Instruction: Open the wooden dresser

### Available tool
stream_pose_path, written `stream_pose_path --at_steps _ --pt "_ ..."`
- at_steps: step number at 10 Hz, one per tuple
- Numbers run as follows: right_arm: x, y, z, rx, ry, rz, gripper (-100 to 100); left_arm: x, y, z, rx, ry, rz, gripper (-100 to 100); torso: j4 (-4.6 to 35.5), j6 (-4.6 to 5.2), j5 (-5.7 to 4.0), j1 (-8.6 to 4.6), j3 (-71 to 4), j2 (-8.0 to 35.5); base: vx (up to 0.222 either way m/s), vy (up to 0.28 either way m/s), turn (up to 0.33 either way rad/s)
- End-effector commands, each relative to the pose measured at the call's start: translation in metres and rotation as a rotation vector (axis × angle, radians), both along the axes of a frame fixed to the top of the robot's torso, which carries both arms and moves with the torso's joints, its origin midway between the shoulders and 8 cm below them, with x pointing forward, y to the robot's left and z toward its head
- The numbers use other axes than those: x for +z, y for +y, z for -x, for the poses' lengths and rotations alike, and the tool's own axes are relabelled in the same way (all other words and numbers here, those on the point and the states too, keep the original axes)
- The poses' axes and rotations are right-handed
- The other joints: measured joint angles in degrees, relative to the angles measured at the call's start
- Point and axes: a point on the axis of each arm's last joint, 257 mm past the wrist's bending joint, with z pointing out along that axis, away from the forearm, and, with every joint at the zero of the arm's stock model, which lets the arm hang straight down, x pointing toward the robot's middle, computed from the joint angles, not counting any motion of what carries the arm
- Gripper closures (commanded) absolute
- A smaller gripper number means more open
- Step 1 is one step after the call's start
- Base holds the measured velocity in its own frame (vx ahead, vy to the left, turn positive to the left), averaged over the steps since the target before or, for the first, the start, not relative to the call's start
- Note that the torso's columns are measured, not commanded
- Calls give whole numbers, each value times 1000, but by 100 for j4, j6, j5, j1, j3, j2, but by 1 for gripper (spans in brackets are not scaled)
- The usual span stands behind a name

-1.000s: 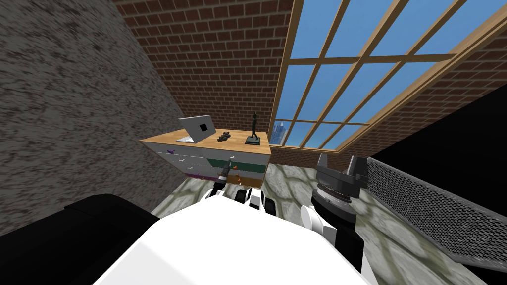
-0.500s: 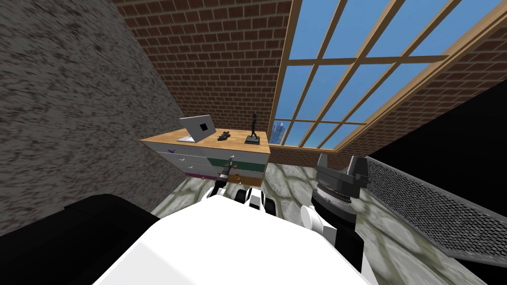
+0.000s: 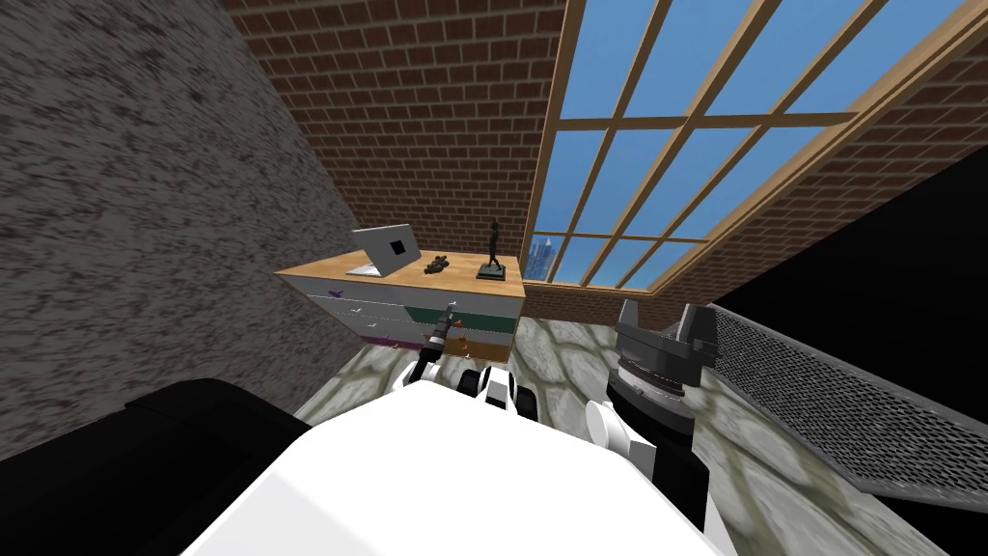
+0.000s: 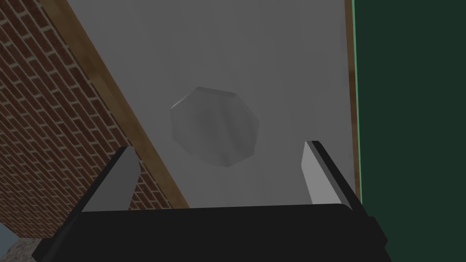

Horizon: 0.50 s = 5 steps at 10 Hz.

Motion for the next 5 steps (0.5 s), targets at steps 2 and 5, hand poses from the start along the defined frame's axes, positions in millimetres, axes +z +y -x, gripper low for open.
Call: stream_pose_path --at_steps 2,5 --pt "0 0 0 0 0 0 0 3 3 -8 3 25 2 -100 1 0 0 1 1 2 -25 -9 -6" --pt "0 0 0 0 0 0 0 6 7 -14 5 46 1 -100 1 0 -1 -2 2 3 -27 -13 -8"
